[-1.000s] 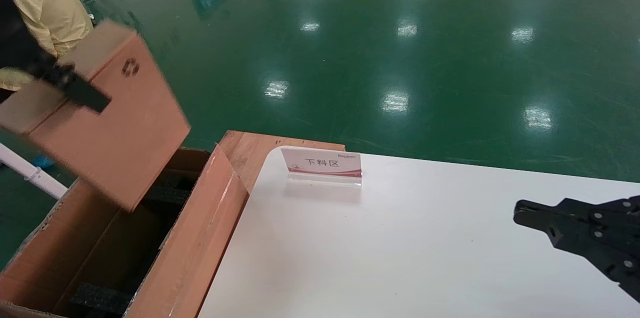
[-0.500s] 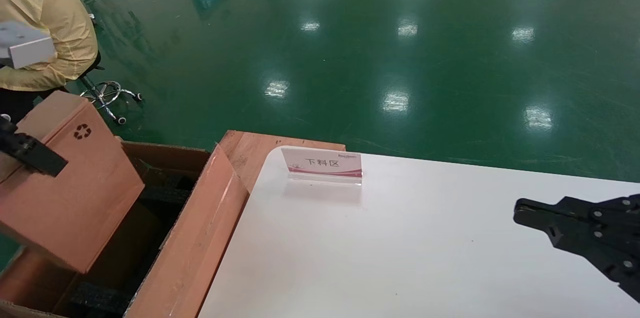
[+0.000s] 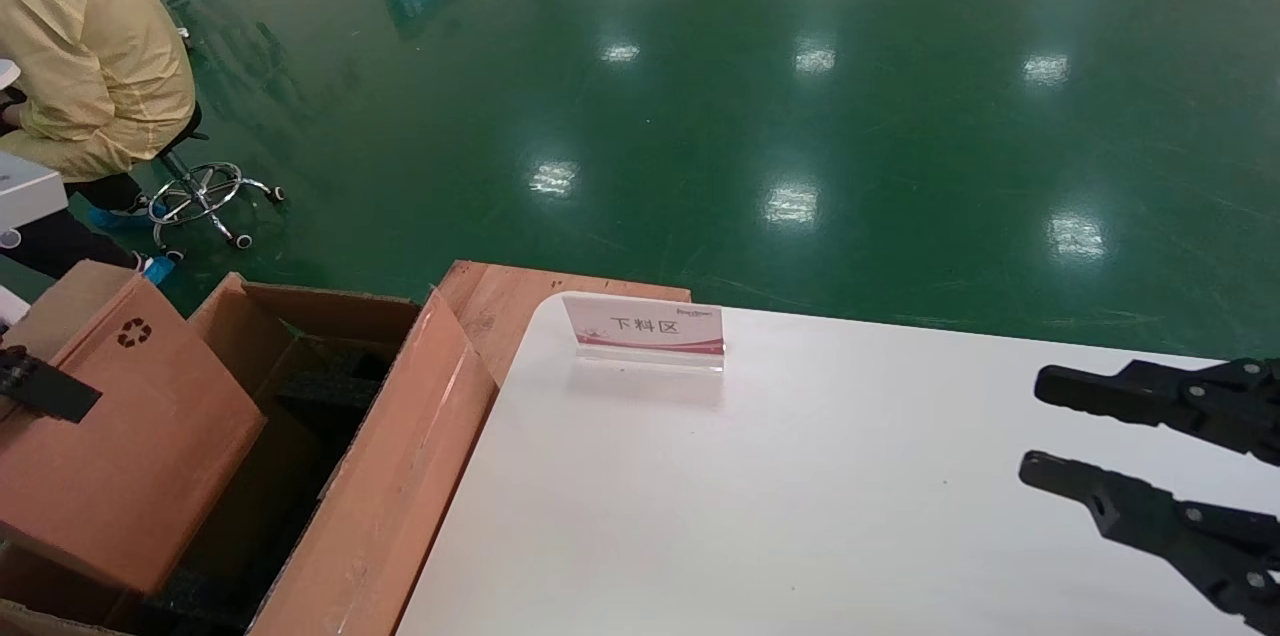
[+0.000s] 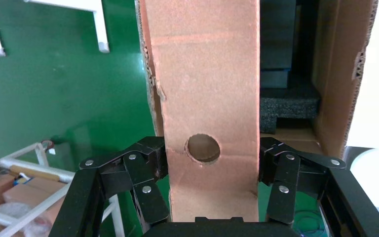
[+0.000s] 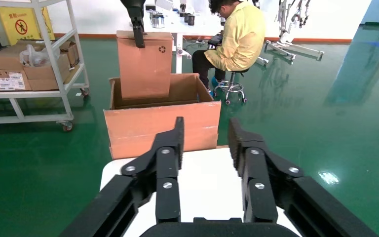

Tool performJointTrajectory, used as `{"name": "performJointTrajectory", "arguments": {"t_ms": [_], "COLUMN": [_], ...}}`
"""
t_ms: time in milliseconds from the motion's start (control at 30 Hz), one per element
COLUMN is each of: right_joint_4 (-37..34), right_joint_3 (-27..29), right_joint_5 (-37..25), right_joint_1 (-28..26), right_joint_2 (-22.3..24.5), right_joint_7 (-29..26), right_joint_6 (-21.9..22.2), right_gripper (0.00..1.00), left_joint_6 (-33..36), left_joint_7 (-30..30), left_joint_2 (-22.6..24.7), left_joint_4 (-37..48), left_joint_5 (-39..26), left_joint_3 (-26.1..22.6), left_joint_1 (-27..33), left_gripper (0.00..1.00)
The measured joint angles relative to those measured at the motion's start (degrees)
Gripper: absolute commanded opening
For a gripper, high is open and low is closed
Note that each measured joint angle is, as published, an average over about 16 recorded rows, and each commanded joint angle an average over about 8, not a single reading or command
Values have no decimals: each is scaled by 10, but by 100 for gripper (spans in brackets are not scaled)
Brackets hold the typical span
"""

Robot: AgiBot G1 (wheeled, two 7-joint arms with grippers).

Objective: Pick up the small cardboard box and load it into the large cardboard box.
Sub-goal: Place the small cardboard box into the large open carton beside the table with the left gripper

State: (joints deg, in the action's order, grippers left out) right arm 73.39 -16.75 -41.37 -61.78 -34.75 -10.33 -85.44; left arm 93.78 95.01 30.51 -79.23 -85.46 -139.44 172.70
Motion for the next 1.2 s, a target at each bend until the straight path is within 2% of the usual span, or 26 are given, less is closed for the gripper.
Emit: {"name": "performJointTrajectory", "arguments": {"t_ms": [567,967,1200], "right_joint_4": [0,0,0], "right_joint_3": [-1,-1,-1], "right_joint_5": [0,1,1], "right_joint_1": [0,0,0], "right_joint_2": [0,0,0], "right_joint_7": [0,0,1], "right_joint_6": [0,0,1], "right_gripper": [100,100,100], "left_joint_6": [-20,-51,-57], "left_joint_7": [-72,-112,-129], "left_joint_2": [-122,-155,-165], "left_joint_4": [-2,20,23], "left_joint_5": [-73,-111,-137], "left_joint_3": [44,83,102], "left_joint_1": [-40,-95,-108], "left_gripper": [0,0,0]}}
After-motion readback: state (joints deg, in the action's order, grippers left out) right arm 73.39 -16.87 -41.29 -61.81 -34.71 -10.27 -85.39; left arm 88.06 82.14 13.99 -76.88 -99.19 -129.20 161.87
